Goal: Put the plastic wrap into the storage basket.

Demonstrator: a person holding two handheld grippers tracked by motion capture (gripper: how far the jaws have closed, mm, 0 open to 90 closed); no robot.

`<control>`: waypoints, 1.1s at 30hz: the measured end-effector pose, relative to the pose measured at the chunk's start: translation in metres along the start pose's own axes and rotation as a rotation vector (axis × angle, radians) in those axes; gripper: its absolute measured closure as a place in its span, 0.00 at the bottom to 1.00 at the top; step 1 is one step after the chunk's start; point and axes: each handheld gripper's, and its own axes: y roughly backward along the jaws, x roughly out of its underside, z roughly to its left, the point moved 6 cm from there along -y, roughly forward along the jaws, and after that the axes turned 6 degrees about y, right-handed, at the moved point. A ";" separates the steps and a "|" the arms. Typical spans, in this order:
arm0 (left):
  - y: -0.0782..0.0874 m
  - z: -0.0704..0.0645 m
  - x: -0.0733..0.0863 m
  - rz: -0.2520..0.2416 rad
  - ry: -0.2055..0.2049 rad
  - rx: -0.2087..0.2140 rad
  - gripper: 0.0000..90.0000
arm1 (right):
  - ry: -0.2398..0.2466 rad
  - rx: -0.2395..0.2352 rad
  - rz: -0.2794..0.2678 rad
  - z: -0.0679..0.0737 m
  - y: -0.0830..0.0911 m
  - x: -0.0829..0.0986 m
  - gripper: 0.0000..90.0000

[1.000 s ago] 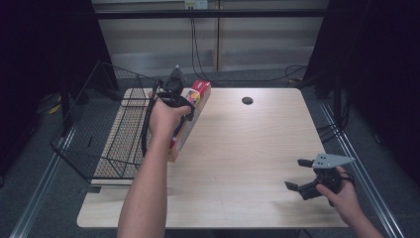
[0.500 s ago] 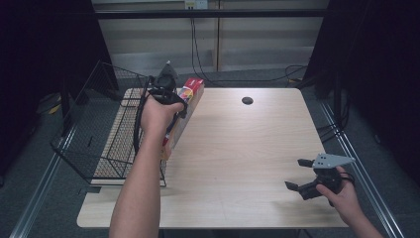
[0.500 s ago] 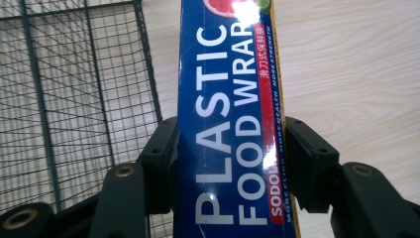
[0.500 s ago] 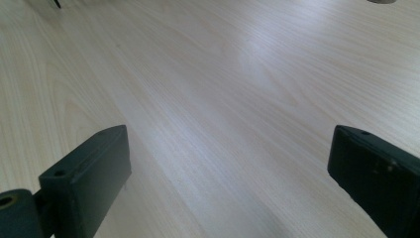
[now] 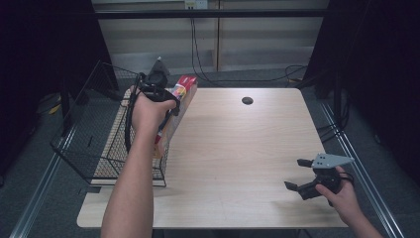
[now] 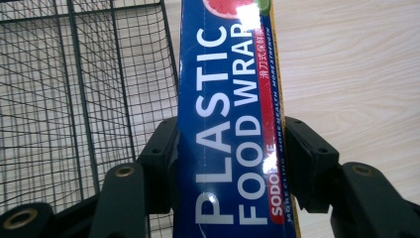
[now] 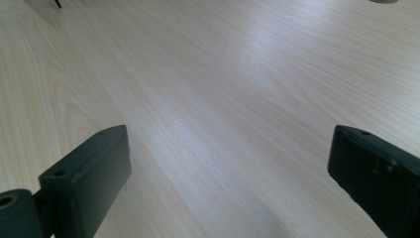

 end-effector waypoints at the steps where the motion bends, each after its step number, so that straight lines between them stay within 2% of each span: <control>1: 0.001 0.001 0.000 -0.002 -0.005 -0.007 0.51 | 0.000 0.000 0.000 0.000 0.000 0.000 0.03; 15: 0.011 0.011 -0.001 -0.014 0.009 -0.010 0.51 | 0.002 -0.010 0.007 0.001 -0.002 0.000 0.03; 17: 0.011 0.011 -0.001 -0.015 0.022 -0.007 0.51 | 0.002 -0.009 0.007 0.001 -0.002 0.000 0.03; 33: 0.024 0.031 0.002 -0.027 0.045 -0.035 0.51 | 0.004 -0.009 0.009 0.001 -0.001 0.000 0.03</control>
